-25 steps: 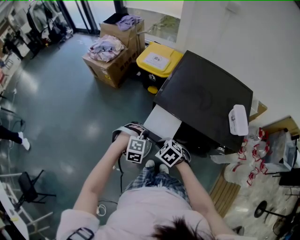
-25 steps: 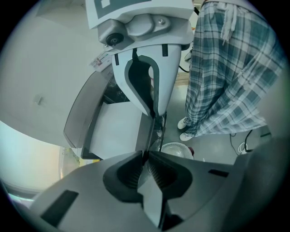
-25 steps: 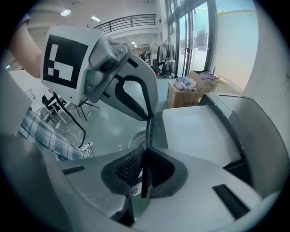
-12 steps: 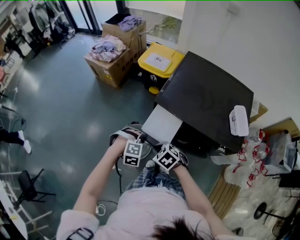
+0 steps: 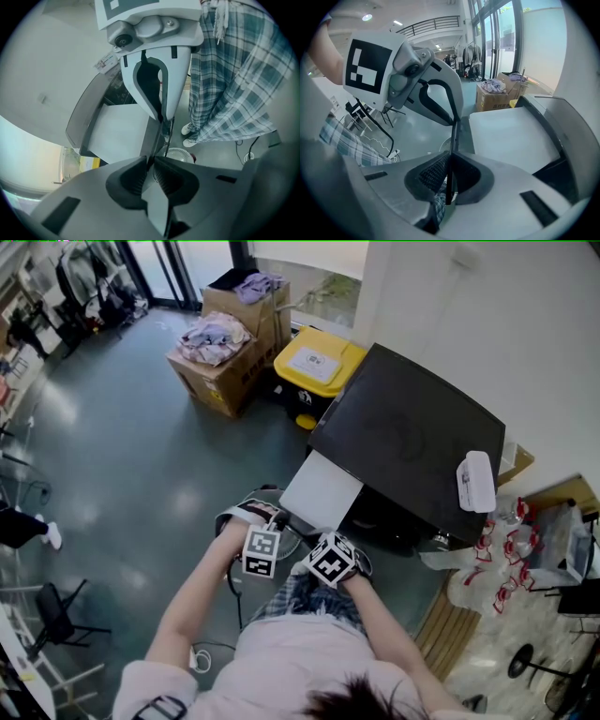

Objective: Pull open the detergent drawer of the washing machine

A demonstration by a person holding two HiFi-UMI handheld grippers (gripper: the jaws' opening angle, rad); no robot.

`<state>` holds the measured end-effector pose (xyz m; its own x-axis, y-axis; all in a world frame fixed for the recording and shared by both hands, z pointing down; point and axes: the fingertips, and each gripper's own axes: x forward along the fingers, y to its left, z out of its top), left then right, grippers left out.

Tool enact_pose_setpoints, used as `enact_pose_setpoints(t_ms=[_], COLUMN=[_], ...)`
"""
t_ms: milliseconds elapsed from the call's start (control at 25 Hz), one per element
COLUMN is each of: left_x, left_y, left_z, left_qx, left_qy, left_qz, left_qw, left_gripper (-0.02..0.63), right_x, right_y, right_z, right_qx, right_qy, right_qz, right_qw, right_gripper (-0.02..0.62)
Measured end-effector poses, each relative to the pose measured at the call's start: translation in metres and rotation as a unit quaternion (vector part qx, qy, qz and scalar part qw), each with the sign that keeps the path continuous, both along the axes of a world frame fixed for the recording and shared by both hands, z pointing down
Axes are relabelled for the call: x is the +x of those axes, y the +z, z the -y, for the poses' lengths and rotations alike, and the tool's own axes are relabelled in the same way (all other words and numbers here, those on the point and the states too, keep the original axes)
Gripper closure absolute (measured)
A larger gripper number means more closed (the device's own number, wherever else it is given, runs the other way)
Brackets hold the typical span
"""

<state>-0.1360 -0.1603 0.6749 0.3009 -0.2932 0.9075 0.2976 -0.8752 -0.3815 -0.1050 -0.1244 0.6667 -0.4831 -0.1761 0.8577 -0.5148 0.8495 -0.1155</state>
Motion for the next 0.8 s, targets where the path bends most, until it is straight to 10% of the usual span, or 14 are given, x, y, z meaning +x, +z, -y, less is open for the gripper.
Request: enact_pose_setpoints(t_ms=[800], left_x=[-0.001], left_y=[-0.015], left_z=[0.003], left_qx=[0.014], left_qy=[-0.048], left_qz=[-0.048], left_qw=[0.9976], left_gripper=[0.543], right_x=[0.010], right_y=[-0.012], right_z=[0.008], right_qx=[-0.039], right_qy=[0.083], right_qz=[0.084], right_qw=[0.992], right_gripper=[0.546])
